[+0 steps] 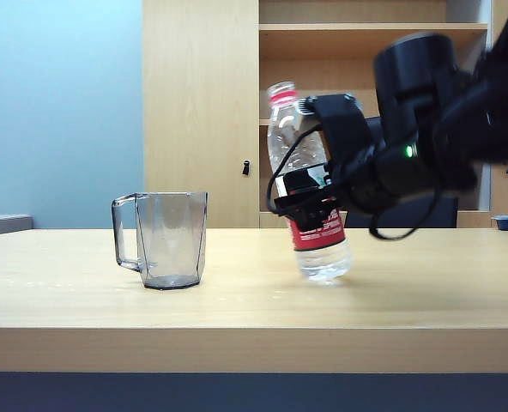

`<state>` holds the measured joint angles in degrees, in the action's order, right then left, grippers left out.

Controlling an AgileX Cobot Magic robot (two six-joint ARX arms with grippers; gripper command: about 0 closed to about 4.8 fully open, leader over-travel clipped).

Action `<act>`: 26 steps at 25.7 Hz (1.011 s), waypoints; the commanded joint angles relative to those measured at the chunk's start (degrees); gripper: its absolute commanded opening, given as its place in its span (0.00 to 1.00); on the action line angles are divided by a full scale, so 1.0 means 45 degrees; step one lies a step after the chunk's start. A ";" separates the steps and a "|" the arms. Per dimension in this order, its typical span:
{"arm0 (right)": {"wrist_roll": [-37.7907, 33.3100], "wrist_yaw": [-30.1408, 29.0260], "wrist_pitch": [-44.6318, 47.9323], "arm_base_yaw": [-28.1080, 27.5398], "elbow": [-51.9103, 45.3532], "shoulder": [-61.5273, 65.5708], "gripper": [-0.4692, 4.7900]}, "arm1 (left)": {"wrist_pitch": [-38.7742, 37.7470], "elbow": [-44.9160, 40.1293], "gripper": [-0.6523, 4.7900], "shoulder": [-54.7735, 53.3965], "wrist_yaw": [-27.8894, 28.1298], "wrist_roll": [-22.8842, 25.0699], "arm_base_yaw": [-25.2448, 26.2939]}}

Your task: Pick up the mineral water bottle on the table and pour water into the mug until it's half full.

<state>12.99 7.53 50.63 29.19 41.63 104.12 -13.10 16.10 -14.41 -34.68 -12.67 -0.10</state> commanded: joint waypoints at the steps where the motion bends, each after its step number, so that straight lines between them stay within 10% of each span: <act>1: 0.3089 0.0991 -0.4056 0.0223 0.1438 -0.0971 0.67 | 0.0102 0.0058 0.11 0.0015 -0.0005 0.0053 0.0005; 7: 0.6149 0.2229 -0.7864 0.0724 0.3551 -0.1088 0.67 | 0.0107 0.0058 0.11 0.0024 -0.0010 0.0053 0.0005; 26: 1.2789 0.5940 -0.8519 0.1870 0.4313 -0.1088 0.67 | 0.0117 0.0058 0.11 0.0034 -0.0005 0.0053 0.0010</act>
<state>68.27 32.08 9.34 37.56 60.45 99.90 -13.10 16.10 -14.31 -34.65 -12.67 -0.08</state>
